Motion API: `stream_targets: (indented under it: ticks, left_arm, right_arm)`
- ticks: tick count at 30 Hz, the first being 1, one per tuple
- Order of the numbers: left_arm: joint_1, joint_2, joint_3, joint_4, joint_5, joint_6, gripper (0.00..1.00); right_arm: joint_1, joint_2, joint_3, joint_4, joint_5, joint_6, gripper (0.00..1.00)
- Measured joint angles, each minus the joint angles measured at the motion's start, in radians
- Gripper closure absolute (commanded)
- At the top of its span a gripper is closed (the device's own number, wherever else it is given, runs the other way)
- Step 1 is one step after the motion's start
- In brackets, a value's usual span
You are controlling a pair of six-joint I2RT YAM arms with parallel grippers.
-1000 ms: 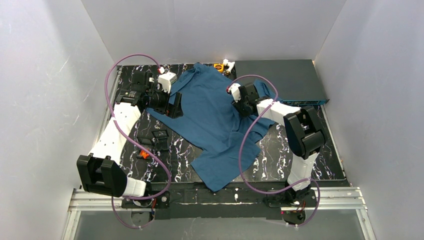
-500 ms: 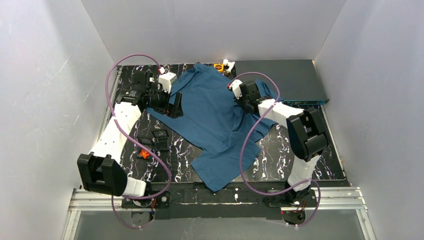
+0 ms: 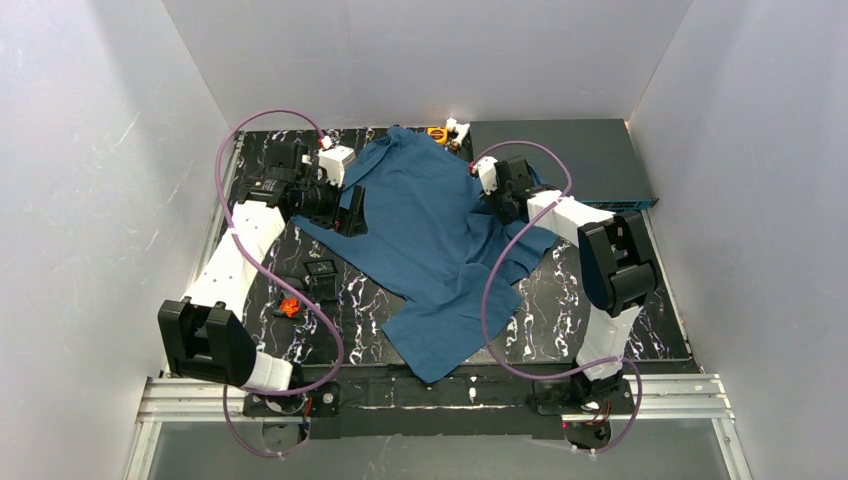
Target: Remove the brooch from the garment
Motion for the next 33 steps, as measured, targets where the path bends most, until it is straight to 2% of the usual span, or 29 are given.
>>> stream_targets:
  ticks: [3, 14, 21, 30, 33]
  left_arm:
    - [0.0, 0.0, 0.0, 0.0, 0.0, 0.0, 0.02]
    - [0.0, 0.0, 0.0, 0.003, 0.017, -0.005, 0.02]
    - [0.0, 0.0, -0.002, 0.04, 0.1, 0.0, 0.03]
    - [-0.042, 0.0, -0.098, 0.212, 0.272, 0.0, 0.08]
    - [-0.085, 0.0, -0.13, 0.279, 0.318, -0.006, 0.14]
  right_arm:
    - [-0.017, 0.001, 0.01, -0.014, -0.054, 0.005, 0.99]
    - [-0.079, -0.009, 0.03, -0.064, -0.279, 0.021, 0.99]
    - [-0.149, -0.091, 0.03, -0.074, -0.48, 0.059, 0.99]
    - [-0.174, -0.141, 0.029, -0.071, -0.737, 0.154, 0.99]
    - [-0.174, -0.148, 0.009, -0.052, -0.801, 0.192, 0.99]
